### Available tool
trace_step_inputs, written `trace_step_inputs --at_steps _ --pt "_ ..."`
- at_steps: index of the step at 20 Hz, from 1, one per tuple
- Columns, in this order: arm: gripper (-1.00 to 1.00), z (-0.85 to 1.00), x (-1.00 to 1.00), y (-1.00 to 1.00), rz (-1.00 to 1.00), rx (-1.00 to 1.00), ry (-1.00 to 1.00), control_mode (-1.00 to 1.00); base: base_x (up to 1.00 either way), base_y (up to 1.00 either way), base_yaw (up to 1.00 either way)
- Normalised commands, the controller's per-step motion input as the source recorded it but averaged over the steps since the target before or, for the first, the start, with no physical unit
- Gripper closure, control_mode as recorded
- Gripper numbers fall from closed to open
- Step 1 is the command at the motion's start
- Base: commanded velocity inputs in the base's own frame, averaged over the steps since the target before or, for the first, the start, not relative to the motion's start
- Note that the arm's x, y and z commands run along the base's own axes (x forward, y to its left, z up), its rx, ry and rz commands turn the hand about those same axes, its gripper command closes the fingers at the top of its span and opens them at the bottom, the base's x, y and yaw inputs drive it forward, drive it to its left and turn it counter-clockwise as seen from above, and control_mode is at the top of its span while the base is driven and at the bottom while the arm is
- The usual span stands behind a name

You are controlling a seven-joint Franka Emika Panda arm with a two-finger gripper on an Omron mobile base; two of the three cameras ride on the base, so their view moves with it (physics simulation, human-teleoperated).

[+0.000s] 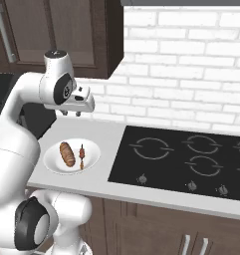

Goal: Pick up the kebab skewer and baguette bread, and place them inside the toaster oven. Close the toaster oven door and start by setting the timer.

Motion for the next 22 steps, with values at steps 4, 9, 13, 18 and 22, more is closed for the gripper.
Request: trace_step_inputs --at_steps 4,9,13,18,22 --pt "-1.00 -0.12 0.00 0.00 0.00 0.00 0.00 -1.00 0.00 0.00 0.00" --pt "-1.00 -0.45 0.00 -0.01 0.00 0.01 0.01 -1.00 0.00 0.00 0.00" --pt "-1.00 -0.53 0.00 0.00 0.00 0.01 0.01 -1.00 0.00 0.00 0.00" --pt "-1.00 -0.61 0.00 0.07 0.00 0.00 0.02 -1.00 0.00 0.00 0.00" --pt "-1.00 -0.59 0.00 0.09 0.00 0.00 0.03 -1.00 0.00 0.00 0.00"
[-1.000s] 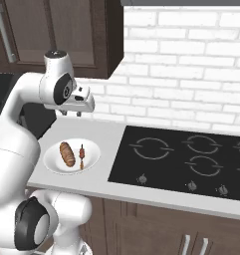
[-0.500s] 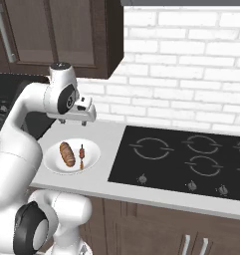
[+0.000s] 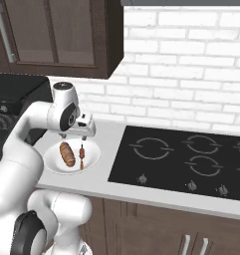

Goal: Pick up the kebab skewer and baguette bread, and place them inside the toaster oven. Close the toaster oven door and start by setting the timer.

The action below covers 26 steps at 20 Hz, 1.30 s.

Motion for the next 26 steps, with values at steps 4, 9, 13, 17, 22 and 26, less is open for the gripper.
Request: trace_step_inputs --at_steps 4,9,13,17,22,26 --pt "-1.00 -0.59 0.02 0.21 0.01 0.00 0.04 -1.00 0.00 0.00 0.00" --pt "-1.00 -0.65 0.03 0.27 0.06 0.01 0.08 -1.00 0.00 0.00 0.00" --pt "-1.00 -0.48 0.02 0.23 0.12 0.03 0.01 -1.00 0.00 0.00 0.00" --pt "-1.00 -0.21 0.00 0.26 0.11 0.01 0.00 -1.00 0.00 0.00 0.00" --pt "-1.00 -0.20 0.00 0.23 0.12 0.00 0.00 -1.00 0.00 0.00 0.00" --pt "-1.00 -0.23 0.24 0.07 0.06 0.01 0.00 -1.00 0.00 0.00 0.00"
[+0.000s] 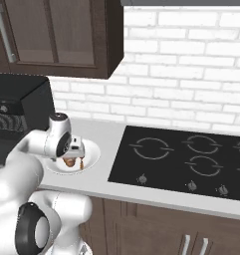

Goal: Pick up the kebab skewer and baguette bread, and place them inside the toaster oven. Close the toaster oven door and start by setting the timer.

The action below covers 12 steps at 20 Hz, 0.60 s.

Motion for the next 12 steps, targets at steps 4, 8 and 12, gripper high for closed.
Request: trace_step_inputs --at_steps 4,8,12 --pt "-1.00 -0.18 0.27 0.00 0.03 0.03 0.00 -1.00 0.00 0.00 0.00" --pt "-1.00 -0.20 0.33 0.00 0.02 0.01 0.00 -1.00 0.00 0.00 0.00" --pt "-1.00 -0.19 0.24 0.00 0.02 0.01 0.00 -1.00 0.00 0.00 0.00"
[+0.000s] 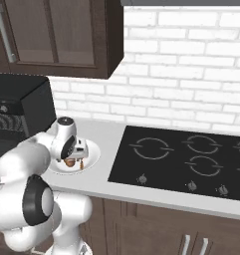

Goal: Pick up the kebab skewer and baguette bread, and place them inside the toaster oven. Close the toaster oven door and start by setting the timer.

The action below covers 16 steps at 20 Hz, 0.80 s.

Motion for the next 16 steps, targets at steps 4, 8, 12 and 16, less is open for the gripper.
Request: trace_step_inputs --at_steps 4,8,12,16 --pt "-1.00 -0.26 0.16 0.00 0.02 0.00 0.00 -1.00 0.00 0.00 0.00" --pt "-1.00 -0.25 0.14 0.01 0.02 0.00 0.00 -1.00 0.00 0.00 0.00" --pt "-1.00 -0.19 0.06 0.03 0.02 0.00 0.00 -1.00 0.00 0.00 0.00" --pt "-1.00 -0.13 0.03 0.03 0.02 0.00 0.00 -1.00 0.00 0.00 0.00"
